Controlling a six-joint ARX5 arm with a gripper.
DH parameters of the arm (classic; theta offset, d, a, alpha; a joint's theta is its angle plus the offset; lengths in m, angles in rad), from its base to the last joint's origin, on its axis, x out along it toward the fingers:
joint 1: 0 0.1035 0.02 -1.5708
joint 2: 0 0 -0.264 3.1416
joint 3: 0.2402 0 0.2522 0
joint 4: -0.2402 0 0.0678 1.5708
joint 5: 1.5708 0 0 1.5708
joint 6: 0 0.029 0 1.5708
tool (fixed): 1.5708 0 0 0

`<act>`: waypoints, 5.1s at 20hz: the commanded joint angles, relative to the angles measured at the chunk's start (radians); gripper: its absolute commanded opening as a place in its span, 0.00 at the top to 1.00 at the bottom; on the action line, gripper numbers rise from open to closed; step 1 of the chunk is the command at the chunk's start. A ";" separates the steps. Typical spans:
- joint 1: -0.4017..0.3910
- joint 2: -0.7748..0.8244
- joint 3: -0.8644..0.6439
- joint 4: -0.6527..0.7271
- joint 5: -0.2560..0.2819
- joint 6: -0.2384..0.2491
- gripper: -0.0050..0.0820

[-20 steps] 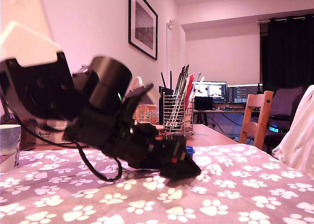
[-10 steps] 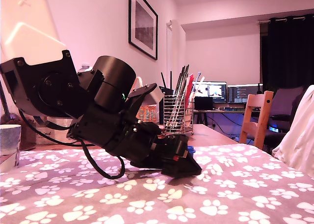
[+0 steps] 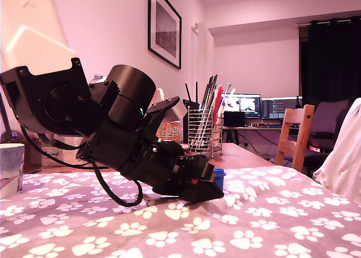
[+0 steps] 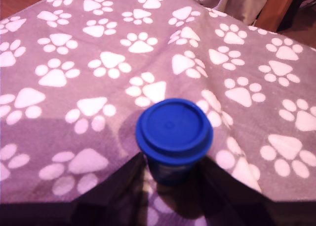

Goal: Pick up the coffee capsules on the table and drop them inside the coffee cup

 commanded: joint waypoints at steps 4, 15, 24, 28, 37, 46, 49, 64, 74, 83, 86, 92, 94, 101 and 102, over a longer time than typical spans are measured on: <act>0.013 0.029 0.002 -0.008 0.006 -0.003 0.62; 0.042 -0.091 0.001 -0.048 0.006 -0.002 0.62; 0.041 -0.112 0.002 -0.070 0.006 -0.002 0.62; 0.042 -0.127 0.002 -0.075 0.006 -0.002 0.62; 0.046 -0.249 0.001 -0.131 0.006 -0.002 0.66; 0.075 -0.387 0.001 -0.255 0.005 0.009 0.76; 0.092 -0.413 0.001 -0.284 0.002 0.009 0.78; 0.149 -0.493 -0.005 -0.416 -0.024 0.027 0.80; 0.247 -0.619 -0.141 -0.376 -0.025 0.011 0.80; 0.363 -0.733 -0.236 -0.357 -0.029 -0.022 0.80; 0.396 -0.759 -0.264 -0.351 -0.033 -0.029 0.80; 0.482 -0.823 -0.355 -0.319 -0.046 -0.058 0.80; 0.512 -0.846 -0.375 -0.323 -0.048 -0.059 0.80; 0.647 -0.931 -0.444 -0.325 -0.058 -0.066 0.80; 0.667 -0.938 -0.445 -0.333 -0.058 -0.066 0.80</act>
